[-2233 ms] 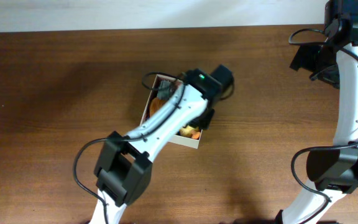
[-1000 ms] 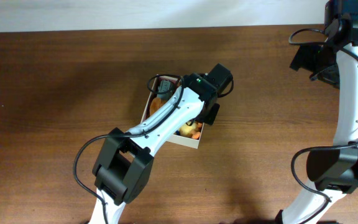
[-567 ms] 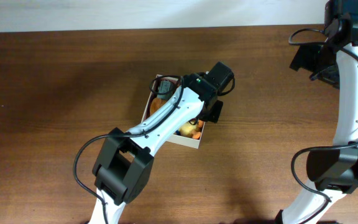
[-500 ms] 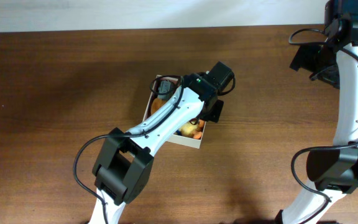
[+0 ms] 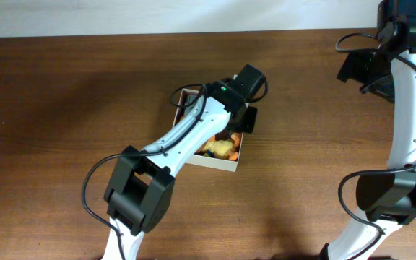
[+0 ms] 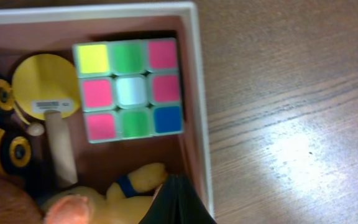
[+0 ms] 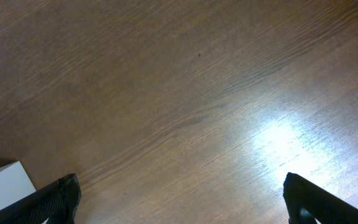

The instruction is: Pack container

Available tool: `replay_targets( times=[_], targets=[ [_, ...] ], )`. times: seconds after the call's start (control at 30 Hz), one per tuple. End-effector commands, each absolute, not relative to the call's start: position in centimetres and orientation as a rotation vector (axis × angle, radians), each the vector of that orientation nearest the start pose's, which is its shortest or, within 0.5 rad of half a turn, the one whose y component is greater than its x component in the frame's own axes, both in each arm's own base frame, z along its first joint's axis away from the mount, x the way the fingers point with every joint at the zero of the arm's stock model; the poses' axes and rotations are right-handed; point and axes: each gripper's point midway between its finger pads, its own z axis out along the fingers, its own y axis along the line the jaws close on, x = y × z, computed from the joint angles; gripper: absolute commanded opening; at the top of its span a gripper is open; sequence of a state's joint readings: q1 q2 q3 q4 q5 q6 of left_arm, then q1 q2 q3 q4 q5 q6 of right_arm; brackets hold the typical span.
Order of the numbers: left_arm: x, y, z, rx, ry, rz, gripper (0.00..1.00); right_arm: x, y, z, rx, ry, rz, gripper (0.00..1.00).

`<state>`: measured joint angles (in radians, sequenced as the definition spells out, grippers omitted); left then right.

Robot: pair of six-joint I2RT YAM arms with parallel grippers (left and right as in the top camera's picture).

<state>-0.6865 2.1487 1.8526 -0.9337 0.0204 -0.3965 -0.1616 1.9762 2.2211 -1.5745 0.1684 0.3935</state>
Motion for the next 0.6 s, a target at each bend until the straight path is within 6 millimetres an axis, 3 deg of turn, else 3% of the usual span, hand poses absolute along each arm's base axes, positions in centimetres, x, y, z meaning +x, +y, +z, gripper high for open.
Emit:
replay_targets(
  times=[0.0, 0.17, 0.57],
  targets=[
    [38.3, -31.1, 9.4, 0.376, 2.829, -0.299, 0.03, 39.5, -9.7, 23.4, 0.839, 2.760, -0.225, 0.99],
    [37.6, -30.6, 8.6, 0.379, 2.864, -0.282, 0.03, 39.5, -9.7, 23.4, 0.839, 2.759, -0.225, 0.99],
    [36.5, -33.6, 9.1, 0.427, 2.876, -0.559, 0.03, 39.5, -9.7, 23.4, 0.839, 2.760, -0.225, 0.99]
  ],
)
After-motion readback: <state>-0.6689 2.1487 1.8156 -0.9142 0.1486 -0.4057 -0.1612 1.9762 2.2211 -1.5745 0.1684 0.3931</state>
